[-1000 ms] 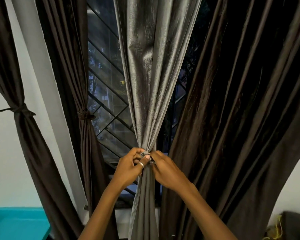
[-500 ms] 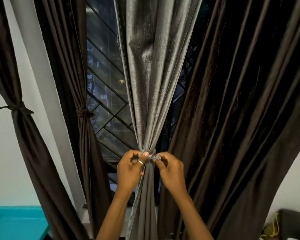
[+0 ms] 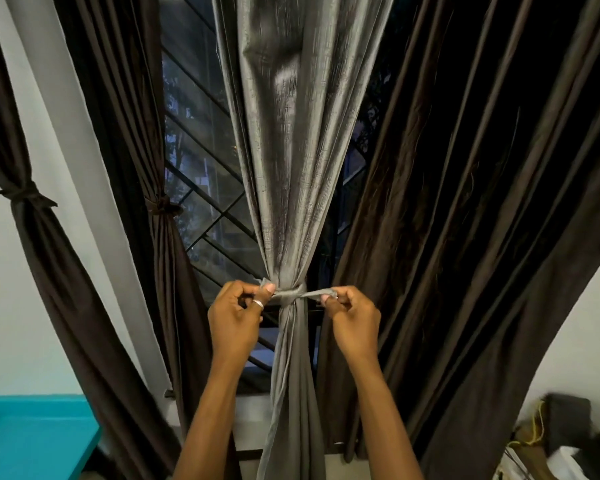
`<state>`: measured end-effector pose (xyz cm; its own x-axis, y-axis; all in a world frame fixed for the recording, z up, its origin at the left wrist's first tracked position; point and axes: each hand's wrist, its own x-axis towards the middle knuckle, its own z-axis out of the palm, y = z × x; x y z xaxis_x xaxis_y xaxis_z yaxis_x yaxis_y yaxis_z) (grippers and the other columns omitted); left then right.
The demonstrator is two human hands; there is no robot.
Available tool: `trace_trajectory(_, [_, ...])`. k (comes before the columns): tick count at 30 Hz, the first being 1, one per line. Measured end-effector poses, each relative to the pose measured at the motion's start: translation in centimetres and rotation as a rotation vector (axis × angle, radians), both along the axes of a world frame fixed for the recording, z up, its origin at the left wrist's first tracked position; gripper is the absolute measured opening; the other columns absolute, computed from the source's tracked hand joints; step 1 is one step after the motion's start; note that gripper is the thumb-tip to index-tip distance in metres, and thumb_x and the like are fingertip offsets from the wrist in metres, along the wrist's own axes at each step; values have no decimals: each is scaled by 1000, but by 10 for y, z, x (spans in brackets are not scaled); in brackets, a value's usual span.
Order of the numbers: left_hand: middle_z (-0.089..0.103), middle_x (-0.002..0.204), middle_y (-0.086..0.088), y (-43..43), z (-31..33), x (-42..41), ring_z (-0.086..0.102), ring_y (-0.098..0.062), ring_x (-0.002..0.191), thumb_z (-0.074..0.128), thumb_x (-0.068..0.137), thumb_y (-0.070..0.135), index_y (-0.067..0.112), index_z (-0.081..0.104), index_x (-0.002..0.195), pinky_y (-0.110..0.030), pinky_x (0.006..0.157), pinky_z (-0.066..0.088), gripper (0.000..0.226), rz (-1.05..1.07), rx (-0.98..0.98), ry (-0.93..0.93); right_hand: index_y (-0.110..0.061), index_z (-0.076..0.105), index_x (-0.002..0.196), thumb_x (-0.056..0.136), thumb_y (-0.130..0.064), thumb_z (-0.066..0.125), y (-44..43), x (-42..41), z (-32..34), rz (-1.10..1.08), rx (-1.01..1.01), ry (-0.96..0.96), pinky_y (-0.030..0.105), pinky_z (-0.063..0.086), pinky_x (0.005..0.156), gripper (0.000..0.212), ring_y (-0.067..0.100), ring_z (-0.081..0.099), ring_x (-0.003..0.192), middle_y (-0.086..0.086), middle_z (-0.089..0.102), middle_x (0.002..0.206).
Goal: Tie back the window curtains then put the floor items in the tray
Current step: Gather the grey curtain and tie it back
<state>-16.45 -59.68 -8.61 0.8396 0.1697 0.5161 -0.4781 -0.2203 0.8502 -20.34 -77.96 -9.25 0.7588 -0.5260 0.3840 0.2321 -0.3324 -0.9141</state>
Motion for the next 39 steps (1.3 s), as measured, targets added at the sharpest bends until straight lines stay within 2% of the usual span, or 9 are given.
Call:
trace_trajectory(8, [65,68,-5,0,-2,4,63,-18,61,74,88,38,17,65,78,-43,55,59,25,-89,-6,99,-24,74,92,92,-18,71,2,6,0,22,-7,37,13,51,66,7,0,68,78,-10,74,81])
trace_trajectory(12, [67,68,-8,-10,-5,4,67,-20,67,71,90,38,19,64,85,-31,56,60,21,-139,-28,157,-24,74,93,92,-20,71,2,7,-4,18,12,54,19,55,68,5,2,70,77,-10,74,81])
trace_trajectory(16, [69,75,-12,-18,-12,5,70,-19,73,68,93,32,20,61,93,-31,58,61,13,-167,-10,175,-22,73,92,93,-19,70,3,8,-13,6,31,62,18,54,70,4,0,70,76,-9,74,78])
trace_trajectory(21, [71,79,-5,-23,-21,5,70,-18,71,68,94,28,25,59,98,-37,59,61,10,-181,-8,173,-20,71,96,95,-21,69,10,7,-23,2,48,87,26,58,75,3,3,73,77,-6,75,80])
trace_trajectory(25, [72,83,0,-27,-27,6,70,-15,69,67,95,31,26,59,101,-40,62,61,12,-210,-35,174,-28,68,94,96,-19,68,18,5,-26,3,52,69,13,53,65,9,0,73,75,-10,75,80])
trace_trajectory(29, [70,86,13,-30,-36,4,69,-9,69,67,94,27,32,58,101,-37,64,61,12,-267,-102,228,-16,70,106,97,-12,63,25,2,-33,-39,99,122,33,62,77,12,8,75,76,-3,76,90])
trace_trajectory(31, [70,85,12,-31,-43,2,69,-6,69,66,95,28,35,58,100,-38,65,60,12,-298,-108,262,-15,70,107,97,-11,62,27,-2,-39,-61,107,143,40,62,80,14,10,75,76,-1,75,91])
trace_trajectory(35, [70,90,7,-35,-53,-4,70,-8,73,65,95,32,36,57,102,-41,71,61,11,-353,-89,315,-22,69,103,98,-14,61,28,-13,-48,-112,69,155,39,63,78,13,7,75,75,-5,74,88])
trace_trajectory(39, [70,87,9,-43,-56,-10,67,-3,67,64,96,30,38,57,100,-30,63,57,12,-388,-81,331,-26,69,97,98,-12,59,22,-21,-52,-134,90,153,37,63,77,17,9,75,74,-4,74,86])
